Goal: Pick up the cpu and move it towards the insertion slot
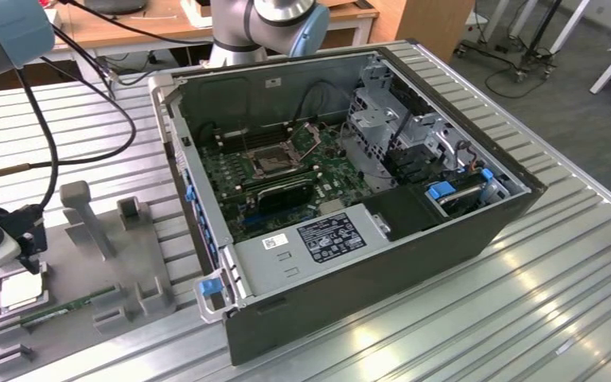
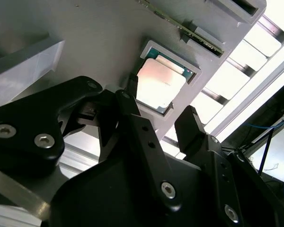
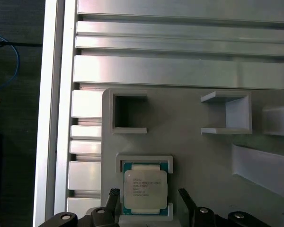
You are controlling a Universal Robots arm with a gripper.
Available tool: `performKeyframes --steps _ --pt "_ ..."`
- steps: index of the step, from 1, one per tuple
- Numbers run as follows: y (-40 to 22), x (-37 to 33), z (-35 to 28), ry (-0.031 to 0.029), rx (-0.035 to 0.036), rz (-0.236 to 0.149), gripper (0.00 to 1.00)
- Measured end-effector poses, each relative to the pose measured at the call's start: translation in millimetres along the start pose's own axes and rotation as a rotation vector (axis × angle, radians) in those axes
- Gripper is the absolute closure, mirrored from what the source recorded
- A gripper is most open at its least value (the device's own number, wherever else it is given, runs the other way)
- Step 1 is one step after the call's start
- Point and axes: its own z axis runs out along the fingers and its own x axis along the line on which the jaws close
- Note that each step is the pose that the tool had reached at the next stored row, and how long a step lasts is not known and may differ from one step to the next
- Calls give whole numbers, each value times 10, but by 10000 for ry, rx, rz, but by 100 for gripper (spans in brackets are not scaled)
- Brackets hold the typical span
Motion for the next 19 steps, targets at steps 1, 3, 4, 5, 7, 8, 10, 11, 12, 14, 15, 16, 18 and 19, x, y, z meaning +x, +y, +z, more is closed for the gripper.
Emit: performKeyframes --steps 1,3,4,5,7,8,10,11,12,14,15,16,18,19 --pt "0 0 5 -3 -3 0 41" --pt "0 0 17 -3 -4 0 41" --pt "-1 0 23 -1 -2 0 41" --pt "-1 0 30 -1 -3 1 41" --pt "-1 0 34 -1 -2 0 41" --pt "-1 0 34 0 -2 0 41" --pt "-1 0 37 -1 -2 1 41" --pt "-1 0 39 -1 -2 0 41" --pt "-1 0 42 -1 -2 1 41" --pt "-1 0 45 0 -2 1 41" --pt "-2 0 45 0 -2 0 41" --pt "-2 0 46 0 -2 0 41" --pt "-2 0 50 -1 -2 0 41" --pt "-2 0 53 -2 -3 0 41"
